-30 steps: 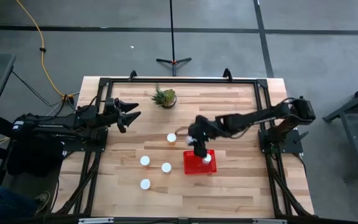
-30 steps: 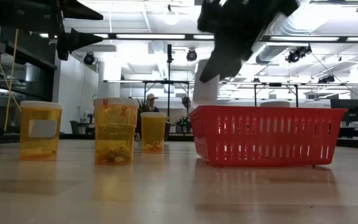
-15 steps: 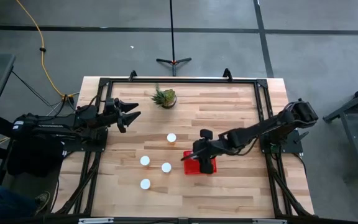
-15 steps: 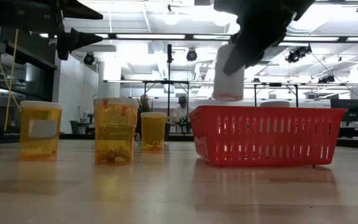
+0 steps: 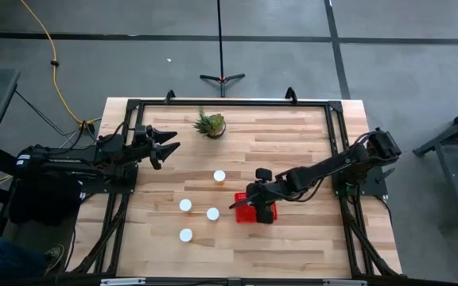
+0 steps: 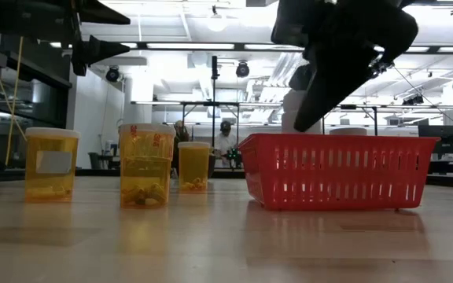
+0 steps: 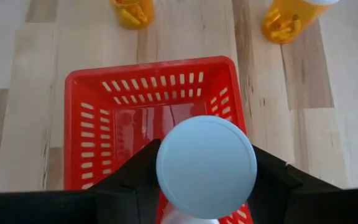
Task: Pick and place pill bottles into a basket
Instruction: Put the white pill bottle into the red bin
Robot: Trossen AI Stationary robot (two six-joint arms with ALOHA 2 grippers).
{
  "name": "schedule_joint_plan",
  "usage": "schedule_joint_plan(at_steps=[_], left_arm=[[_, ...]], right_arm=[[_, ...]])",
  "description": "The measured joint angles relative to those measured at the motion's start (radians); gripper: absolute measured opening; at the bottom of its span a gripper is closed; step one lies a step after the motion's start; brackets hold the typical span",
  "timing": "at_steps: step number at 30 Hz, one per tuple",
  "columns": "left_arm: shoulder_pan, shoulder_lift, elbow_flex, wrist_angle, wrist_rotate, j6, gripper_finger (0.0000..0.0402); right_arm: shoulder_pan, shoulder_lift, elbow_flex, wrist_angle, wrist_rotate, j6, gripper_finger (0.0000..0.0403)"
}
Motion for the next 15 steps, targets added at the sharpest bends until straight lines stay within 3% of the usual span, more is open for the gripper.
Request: schedule_joint_plan(at_steps=[15], left_arm=[[0.0, 0.0, 0.0, 0.0, -0.004, 0.0, 0.0314]], right_arm=[[-0.019, 0.069, -0.001, 0.025, -0.034, -0.012, 0.0172]])
